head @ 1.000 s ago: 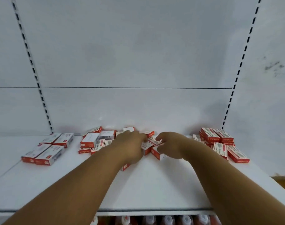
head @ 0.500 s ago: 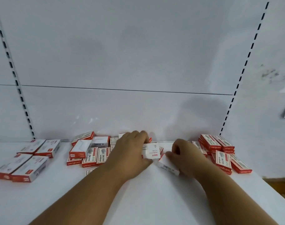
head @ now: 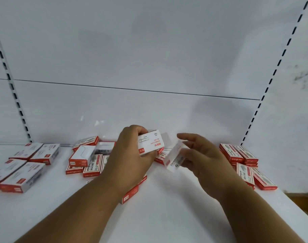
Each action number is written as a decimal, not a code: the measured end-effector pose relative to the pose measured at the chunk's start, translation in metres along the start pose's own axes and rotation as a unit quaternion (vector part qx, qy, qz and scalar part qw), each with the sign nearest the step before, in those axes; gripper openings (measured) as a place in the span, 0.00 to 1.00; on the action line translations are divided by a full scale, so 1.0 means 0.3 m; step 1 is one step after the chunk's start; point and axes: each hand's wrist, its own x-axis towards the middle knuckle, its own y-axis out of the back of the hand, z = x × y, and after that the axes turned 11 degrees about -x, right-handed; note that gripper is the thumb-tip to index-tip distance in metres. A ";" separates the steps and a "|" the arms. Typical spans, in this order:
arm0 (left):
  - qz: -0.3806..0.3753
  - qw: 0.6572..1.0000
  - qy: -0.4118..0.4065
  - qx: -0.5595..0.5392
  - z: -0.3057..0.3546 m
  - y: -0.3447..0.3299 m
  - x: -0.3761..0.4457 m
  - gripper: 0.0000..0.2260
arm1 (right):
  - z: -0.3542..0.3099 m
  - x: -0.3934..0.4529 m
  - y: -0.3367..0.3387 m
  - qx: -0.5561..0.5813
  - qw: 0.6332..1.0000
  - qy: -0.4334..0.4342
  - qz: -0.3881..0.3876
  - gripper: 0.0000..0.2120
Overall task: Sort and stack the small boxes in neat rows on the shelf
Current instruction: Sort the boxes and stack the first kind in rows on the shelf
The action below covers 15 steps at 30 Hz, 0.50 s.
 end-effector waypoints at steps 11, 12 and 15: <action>-0.027 0.999 -0.023 -0.035 -0.001 -0.014 -0.016 0.20 | -0.010 0.011 0.020 0.274 0.959 -0.076 0.006 0.15; -0.029 0.998 -0.023 -0.042 -0.003 -0.013 -0.016 0.21 | -0.010 0.010 0.020 0.283 0.955 -0.084 0.004 0.15; -0.048 0.997 -0.005 -0.066 -0.005 -0.007 -0.007 0.21 | -0.011 0.013 0.021 0.296 0.948 -0.115 0.013 0.14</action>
